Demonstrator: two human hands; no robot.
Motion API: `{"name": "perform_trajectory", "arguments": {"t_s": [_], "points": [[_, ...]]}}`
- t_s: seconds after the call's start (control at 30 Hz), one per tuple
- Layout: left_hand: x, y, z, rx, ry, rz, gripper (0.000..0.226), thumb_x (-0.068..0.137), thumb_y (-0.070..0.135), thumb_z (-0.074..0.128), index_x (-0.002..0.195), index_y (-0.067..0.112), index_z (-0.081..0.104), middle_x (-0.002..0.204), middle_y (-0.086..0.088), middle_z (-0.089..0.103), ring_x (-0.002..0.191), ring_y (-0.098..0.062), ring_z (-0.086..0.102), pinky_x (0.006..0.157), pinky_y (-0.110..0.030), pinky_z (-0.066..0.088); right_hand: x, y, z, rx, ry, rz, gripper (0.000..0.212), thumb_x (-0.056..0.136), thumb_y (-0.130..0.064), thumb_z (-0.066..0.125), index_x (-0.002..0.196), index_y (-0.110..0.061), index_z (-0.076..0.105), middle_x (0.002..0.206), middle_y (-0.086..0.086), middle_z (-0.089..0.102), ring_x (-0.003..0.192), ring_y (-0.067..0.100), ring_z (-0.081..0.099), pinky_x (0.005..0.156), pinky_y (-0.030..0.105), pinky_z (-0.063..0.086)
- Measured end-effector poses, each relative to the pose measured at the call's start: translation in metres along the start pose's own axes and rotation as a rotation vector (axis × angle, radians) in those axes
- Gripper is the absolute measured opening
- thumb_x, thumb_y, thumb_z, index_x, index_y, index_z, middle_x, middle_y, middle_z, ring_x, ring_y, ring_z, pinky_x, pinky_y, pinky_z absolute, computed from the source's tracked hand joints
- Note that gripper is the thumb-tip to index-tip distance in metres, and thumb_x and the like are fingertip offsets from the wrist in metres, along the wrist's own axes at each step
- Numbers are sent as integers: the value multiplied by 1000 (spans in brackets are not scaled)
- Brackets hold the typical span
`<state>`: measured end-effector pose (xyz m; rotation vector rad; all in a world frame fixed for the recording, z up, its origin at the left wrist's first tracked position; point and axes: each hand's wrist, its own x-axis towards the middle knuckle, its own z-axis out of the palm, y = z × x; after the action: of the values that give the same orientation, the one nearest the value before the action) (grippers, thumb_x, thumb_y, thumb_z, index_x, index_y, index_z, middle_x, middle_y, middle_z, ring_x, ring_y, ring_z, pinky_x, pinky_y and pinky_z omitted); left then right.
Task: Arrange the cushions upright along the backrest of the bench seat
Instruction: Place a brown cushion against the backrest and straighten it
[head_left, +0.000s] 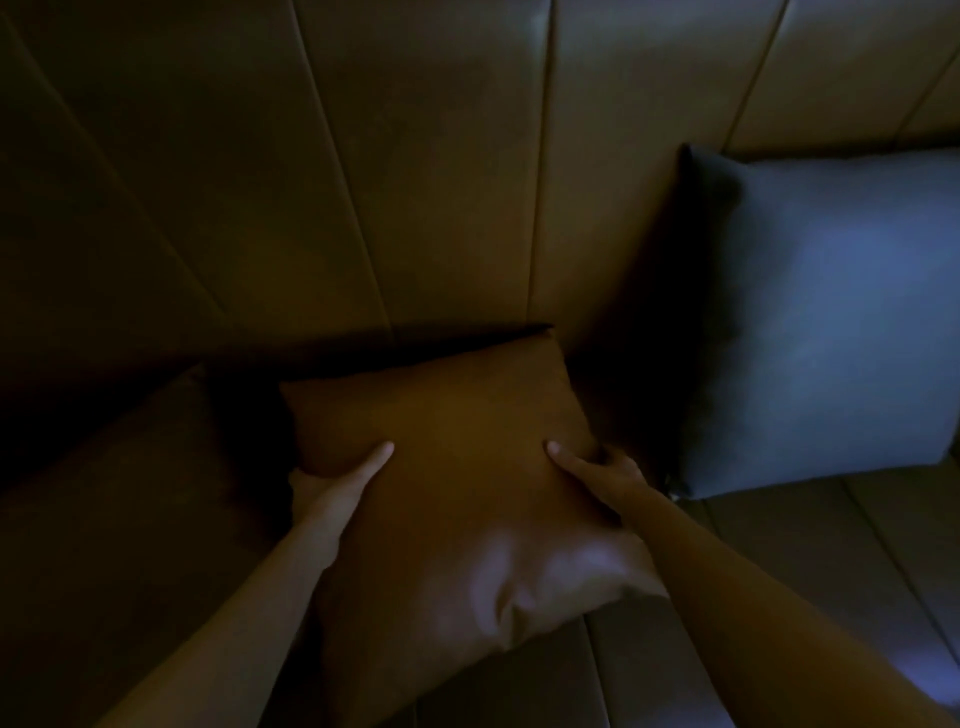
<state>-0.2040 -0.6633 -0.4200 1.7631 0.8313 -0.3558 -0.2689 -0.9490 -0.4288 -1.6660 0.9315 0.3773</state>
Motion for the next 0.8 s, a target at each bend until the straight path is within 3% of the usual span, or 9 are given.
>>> {"name": "perform_trajectory", "arguments": {"t_s": [0.27,0.5,0.7,0.8], "points": [[-40,13,21,-102,-44,182,120,52,43,91,152,21,27,150,-9,42,133,-35,44,107,-56,37,-10,-2,-46,29,93,-40,104,65,-48,82,150,-16,30,149,12,41,131,35,46,108,47,41],[-41,63,32,-46,-76,434,118,59,38,89,153,27,19,153,-7,35,137,-32,38,107,-52,36,-7,-24,-68,170,98,-137,114,53,-38,89,148,-24,28,144,8,45,129,35,47,100,55,45],[-21,65,34,19,-135,385,114,69,37,83,153,37,6,160,-5,20,144,-32,27,112,-53,29,11,-29,-52,176,126,-213,101,66,-20,87,148,-31,29,148,6,41,135,34,40,103,60,43],[-13,66,32,1,-166,319,115,69,31,84,153,40,6,161,-2,20,145,-32,25,109,-61,29,17,-29,-46,108,148,-215,101,67,-17,87,149,-28,28,149,7,40,134,35,41,99,60,46]]}}
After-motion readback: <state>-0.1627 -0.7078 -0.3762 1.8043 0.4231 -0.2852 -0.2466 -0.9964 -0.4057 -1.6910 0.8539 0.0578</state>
